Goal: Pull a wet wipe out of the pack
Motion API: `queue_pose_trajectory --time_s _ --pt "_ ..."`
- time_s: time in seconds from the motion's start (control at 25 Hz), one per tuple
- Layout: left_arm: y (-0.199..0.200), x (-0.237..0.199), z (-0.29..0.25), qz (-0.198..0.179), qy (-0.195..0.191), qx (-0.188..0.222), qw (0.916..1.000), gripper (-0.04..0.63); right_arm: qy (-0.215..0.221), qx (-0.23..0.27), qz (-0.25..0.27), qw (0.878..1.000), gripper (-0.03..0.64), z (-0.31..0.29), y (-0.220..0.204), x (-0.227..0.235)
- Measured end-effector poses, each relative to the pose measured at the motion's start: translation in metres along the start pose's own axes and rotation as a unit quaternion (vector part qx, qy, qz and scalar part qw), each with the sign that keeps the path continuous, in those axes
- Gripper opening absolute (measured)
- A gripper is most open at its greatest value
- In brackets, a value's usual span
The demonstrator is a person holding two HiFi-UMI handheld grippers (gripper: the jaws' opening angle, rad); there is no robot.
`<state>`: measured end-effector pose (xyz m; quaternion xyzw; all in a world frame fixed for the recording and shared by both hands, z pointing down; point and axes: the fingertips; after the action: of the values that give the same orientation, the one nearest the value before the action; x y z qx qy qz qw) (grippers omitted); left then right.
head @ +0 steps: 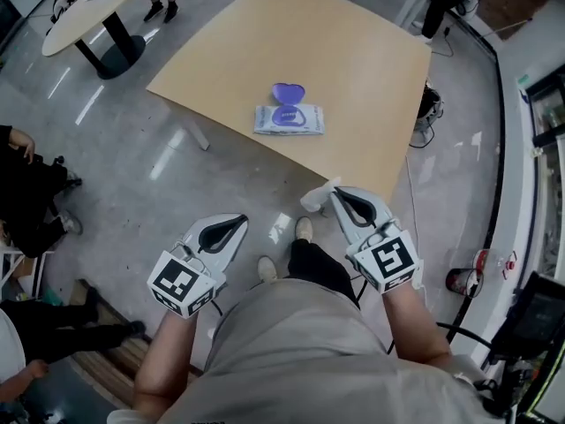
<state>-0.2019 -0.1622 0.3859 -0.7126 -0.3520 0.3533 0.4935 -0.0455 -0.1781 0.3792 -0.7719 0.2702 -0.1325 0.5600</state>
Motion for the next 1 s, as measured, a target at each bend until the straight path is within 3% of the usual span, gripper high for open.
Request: queue_pose_trajectory --time_s 0.4,0.64,1.0 --pt "0.003 0.063 0.032 -0.008 -0.016 0.025 0.9995 0.005 0.021 -0.001 0.028 0.999 0.002 0.061 0.009 -0.058" --pt "0.012 0.107 0.025 -0.016 -0.007 0.028 0.9995 0.005 0.037 0.013 0.034 0.999 0.002 0.111 0.009 -0.059" --pt "0.014 0.219 -0.007 -0.024 0.01 0.032 0.9992 0.005 0.074 0.04 0.041 0.996 0.002 0.203 -0.025 -0.048"
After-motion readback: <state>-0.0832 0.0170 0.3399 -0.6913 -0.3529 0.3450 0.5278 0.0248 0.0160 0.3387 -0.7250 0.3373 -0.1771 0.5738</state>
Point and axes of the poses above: the fingertips, and each gripper's own axes: z backward along the fingers, x to its right, y out of its top
